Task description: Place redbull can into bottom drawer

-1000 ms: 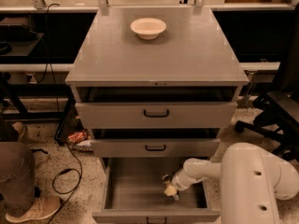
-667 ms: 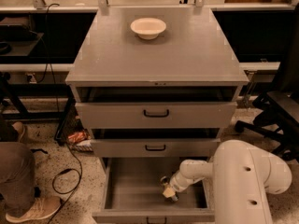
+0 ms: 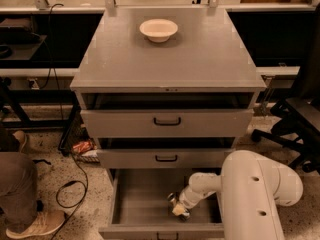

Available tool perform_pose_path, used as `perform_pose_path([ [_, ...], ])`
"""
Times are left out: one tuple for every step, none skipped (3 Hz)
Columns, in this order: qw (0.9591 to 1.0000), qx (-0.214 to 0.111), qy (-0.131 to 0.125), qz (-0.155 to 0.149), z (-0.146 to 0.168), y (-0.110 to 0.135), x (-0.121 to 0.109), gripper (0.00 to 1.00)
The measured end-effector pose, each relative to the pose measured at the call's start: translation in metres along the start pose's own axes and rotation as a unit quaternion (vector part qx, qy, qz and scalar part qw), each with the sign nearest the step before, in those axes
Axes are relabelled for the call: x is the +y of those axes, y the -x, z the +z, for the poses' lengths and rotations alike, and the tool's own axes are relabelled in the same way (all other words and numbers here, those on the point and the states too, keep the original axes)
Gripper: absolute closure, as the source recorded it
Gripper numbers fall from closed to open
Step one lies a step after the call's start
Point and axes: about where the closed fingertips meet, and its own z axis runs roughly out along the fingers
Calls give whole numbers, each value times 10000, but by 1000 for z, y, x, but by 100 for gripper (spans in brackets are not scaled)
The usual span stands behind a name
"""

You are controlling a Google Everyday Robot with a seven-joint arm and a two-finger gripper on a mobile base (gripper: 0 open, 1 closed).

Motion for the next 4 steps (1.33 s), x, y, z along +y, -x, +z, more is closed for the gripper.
perform_pose_path([
  [9999,22,103,-13,5,0,2,53],
  [9997,21,232,-64,10,4,2,22],
  [9995,21,306,-87,14,7,2,0],
  [9989,-152,440,-4,2,12,-7,0],
])
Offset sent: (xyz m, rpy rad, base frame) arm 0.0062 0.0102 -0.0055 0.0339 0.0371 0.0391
